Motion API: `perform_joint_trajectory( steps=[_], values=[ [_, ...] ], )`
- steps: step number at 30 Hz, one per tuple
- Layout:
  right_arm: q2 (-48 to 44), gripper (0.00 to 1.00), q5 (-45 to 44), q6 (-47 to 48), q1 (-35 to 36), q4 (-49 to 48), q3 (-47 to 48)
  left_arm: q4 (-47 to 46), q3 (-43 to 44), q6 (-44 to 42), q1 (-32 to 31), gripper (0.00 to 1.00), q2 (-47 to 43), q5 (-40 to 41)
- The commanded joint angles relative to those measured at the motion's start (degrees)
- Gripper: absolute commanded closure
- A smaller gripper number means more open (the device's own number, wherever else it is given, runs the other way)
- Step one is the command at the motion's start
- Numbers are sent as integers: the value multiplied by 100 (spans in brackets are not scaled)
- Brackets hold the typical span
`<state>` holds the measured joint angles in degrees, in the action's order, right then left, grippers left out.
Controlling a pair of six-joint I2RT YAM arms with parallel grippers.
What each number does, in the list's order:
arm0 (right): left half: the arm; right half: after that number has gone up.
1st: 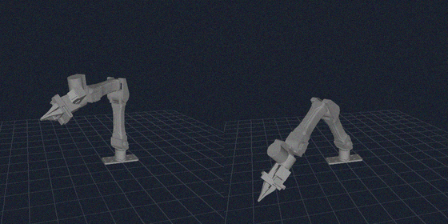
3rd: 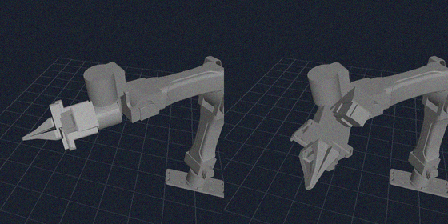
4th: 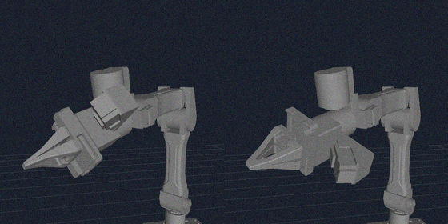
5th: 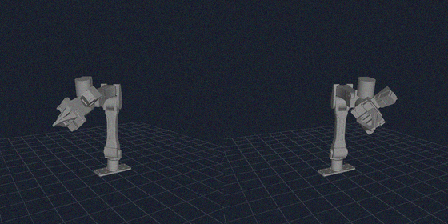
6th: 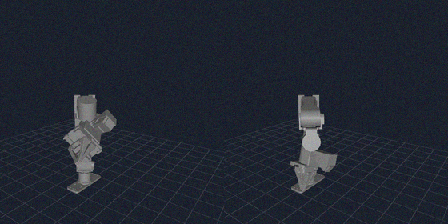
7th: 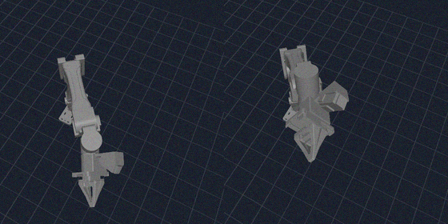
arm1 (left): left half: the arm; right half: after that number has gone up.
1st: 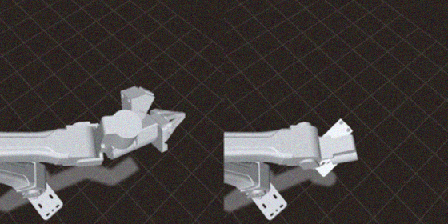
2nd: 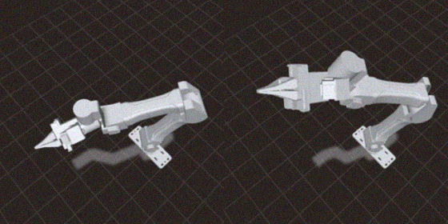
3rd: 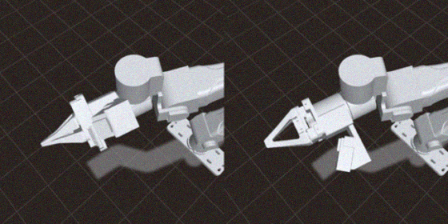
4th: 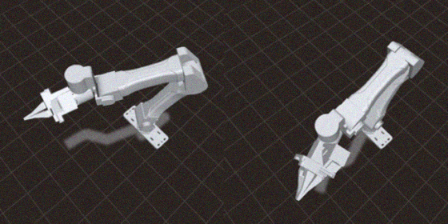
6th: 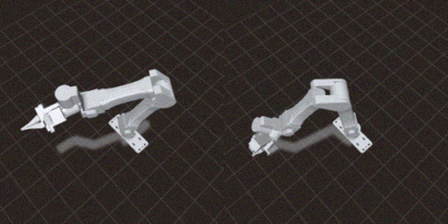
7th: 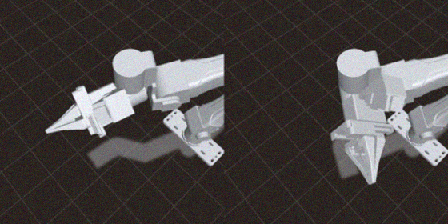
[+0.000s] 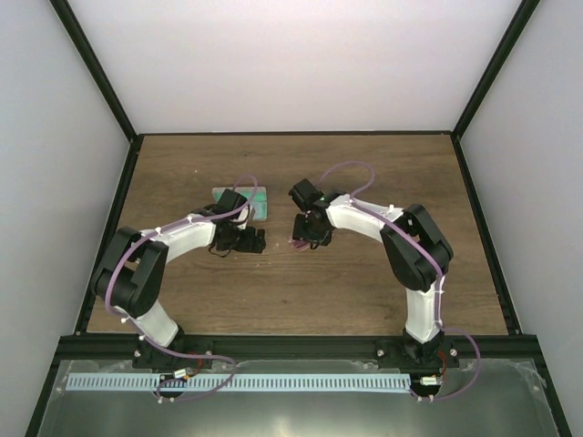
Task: Organize the sunglasses
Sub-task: Pick up the sunglasses from the center of the board.
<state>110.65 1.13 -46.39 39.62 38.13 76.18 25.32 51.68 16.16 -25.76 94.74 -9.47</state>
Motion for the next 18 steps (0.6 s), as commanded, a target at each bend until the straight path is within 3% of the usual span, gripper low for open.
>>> perform_joint_trajectory(
  steps=[1, 18],
  values=[
    [34, 46, -354, -23, -76, 313, 220, -1, -99, -61, 2, 3, -43, -19],
    [-889, 46, -677, 82, -104, 601, -437, -87, -77, -34, -2, 3, 102, -110]
  ],
)
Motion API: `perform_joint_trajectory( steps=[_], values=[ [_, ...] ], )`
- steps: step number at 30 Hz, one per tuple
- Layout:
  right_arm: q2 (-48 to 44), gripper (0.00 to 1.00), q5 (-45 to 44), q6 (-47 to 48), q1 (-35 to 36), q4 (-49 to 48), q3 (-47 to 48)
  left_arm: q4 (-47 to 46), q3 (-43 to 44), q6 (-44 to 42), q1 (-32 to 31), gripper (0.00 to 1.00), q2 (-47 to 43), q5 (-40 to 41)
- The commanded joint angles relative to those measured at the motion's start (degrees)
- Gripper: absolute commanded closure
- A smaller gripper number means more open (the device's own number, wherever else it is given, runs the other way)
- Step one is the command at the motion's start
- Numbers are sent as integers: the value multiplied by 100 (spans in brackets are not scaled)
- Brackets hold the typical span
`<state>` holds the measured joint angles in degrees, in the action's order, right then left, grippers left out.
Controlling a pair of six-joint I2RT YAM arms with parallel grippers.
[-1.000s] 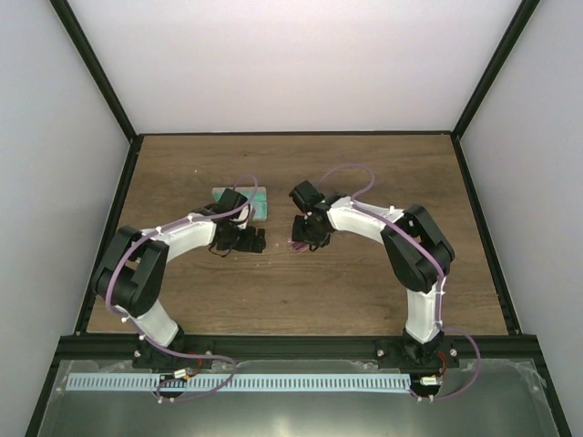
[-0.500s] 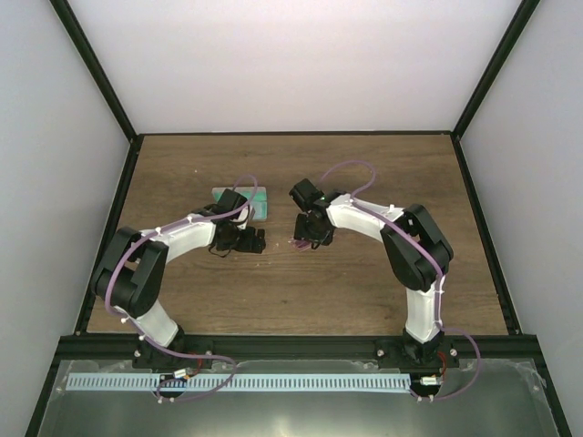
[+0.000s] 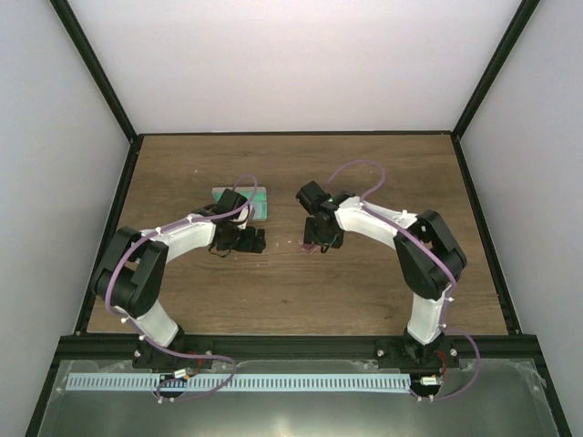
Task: Organize the sunglasses
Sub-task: Pick up the sunglasses from the center of the board.
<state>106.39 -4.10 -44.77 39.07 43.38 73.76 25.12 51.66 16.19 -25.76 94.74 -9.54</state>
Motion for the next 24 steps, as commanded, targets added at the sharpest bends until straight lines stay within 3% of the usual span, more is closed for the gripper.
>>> perform_joint_trajectory(
  steps=[1, 7, 12, 20, 24],
  values=[
    [-558, 46, -146, -110, -48, 41, -232, -70, -79, -36, 0, 3, 106, -105],
    [-600, 46, -184, -185, -46, 63, 71, -95, -51, -32, -3, 3, 182, -144],
    [-115, 44, -180, -216, -56, 42, 421, -63, -33, -55, -3, 3, 179, -131],
    [236, 58, -317, -690, -84, 139, 500, -15, -98, -92, 0, 3, 92, -22],
    [217, 58, -405, -803, -84, 163, 439, -49, -138, -77, -2, 3, 89, -43]
  ],
)
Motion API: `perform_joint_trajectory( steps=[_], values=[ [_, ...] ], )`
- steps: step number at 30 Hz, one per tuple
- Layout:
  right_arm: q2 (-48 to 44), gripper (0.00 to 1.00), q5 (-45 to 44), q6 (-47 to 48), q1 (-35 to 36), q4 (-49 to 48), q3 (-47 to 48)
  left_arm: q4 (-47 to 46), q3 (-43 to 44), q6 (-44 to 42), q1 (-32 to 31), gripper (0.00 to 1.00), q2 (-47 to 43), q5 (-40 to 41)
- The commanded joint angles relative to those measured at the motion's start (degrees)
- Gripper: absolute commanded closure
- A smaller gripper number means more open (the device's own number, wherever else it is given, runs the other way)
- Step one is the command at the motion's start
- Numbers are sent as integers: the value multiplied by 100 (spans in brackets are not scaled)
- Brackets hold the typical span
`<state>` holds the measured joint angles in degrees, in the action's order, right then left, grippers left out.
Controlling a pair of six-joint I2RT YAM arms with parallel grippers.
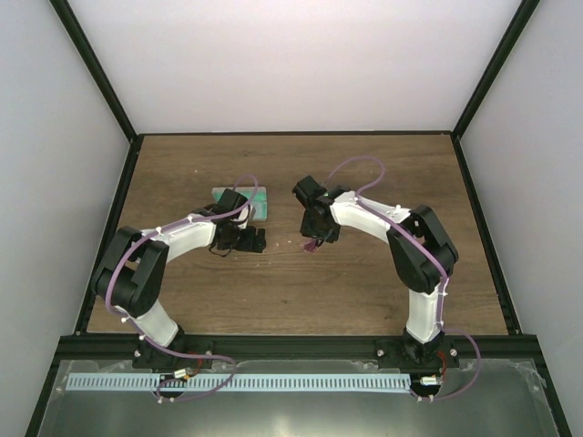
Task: Organize the sunglasses
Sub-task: Pick up the sunglasses from the center of the board.
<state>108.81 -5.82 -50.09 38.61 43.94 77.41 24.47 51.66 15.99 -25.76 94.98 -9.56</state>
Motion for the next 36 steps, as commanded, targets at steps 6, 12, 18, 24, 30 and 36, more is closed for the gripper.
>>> perform_joint_trajectory(
  steps=[6, 12, 18, 24, 30, 36],
  values=[
    [198, 57, 10, -334, -69, 27, 14, 3, -148, -77, 5, 3, 80, -56],
    [270, 59, 106, -324, -73, -70, -66, 31, -163, -130, -3, 3, 80, -13],
    [247, 70, 108, -304, -72, -43, -93, -8, -149, -105, 1, 3, 91, -28],
    [202, 82, 103, -292, -66, -18, -71, 13, -141, -105, 1, 3, 71, -2],
    [67, 88, 26, -253, -64, -23, -111, 42, -48, -96, -3, 3, -167, 75],
    [-176, 87, -199, -21, -65, 12, 12, 222, 386, 35, 223, 3, -807, 600]
  ],
)
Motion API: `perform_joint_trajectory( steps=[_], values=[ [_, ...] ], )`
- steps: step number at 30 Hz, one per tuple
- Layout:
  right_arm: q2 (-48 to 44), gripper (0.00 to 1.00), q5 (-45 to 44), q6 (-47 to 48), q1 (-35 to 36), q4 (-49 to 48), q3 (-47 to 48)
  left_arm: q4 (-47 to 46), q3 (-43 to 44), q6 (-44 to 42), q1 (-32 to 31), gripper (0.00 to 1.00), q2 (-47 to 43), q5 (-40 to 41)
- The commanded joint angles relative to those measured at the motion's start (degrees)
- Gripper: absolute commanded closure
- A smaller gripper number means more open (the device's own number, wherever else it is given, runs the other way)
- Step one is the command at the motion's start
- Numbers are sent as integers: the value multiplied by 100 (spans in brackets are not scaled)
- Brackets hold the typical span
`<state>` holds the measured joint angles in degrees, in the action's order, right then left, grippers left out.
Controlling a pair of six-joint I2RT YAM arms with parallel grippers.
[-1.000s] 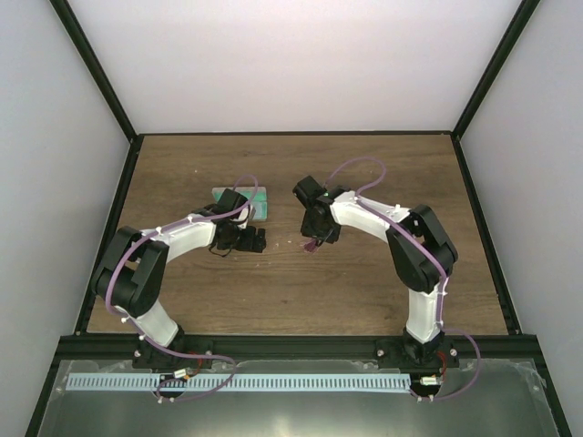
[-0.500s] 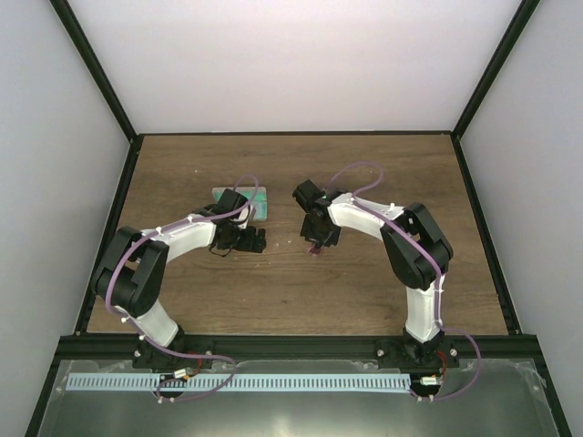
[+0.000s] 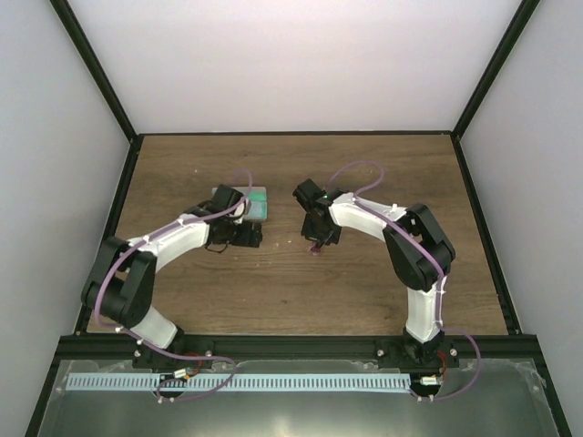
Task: Organize the sunglasses
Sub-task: Pick up the sunglasses from the center of the board.
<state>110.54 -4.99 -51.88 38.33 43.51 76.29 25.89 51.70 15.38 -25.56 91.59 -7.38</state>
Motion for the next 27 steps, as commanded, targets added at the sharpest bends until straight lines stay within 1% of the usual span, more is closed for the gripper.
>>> perform_joint_trajectory(
  steps=[1, 4, 5, 8, 9, 10, 15, 16, 23, 27],
  values=[
    [-388, 87, -316, 231, -42, 67, 161, 144, 479, 139, 316, 3, -466, 387],
    [-420, 86, -408, 420, -44, 53, 264, 372, 749, 86, 562, 5, -348, 619],
    [-426, 86, -428, 477, -44, 30, 295, 461, 808, -3, 594, 8, -301, 774],
    [-418, 85, -398, 646, -66, -120, 332, 622, 856, -136, 695, 29, -100, 1104],
    [-399, 85, -331, 691, -81, -193, 363, 615, 813, -135, 741, 33, -64, 1161],
    [-369, 85, -293, 740, -100, -224, 393, 608, 775, -101, 810, 35, -47, 1230],
    [-266, 85, -229, 998, -212, -309, 542, 381, 664, -55, 1272, 36, -30, 1157],
    [-262, 85, -204, 1044, -245, -342, 532, 294, 640, -106, 1326, 38, -9, 1102],
    [-307, 85, -30, 1331, -466, -460, 500, 0, 919, -234, 1378, 45, 481, 1010],
    [-332, 85, 24, 1466, -563, -466, 494, -11, 1158, -275, 1387, 51, 917, 1047]
  ],
)
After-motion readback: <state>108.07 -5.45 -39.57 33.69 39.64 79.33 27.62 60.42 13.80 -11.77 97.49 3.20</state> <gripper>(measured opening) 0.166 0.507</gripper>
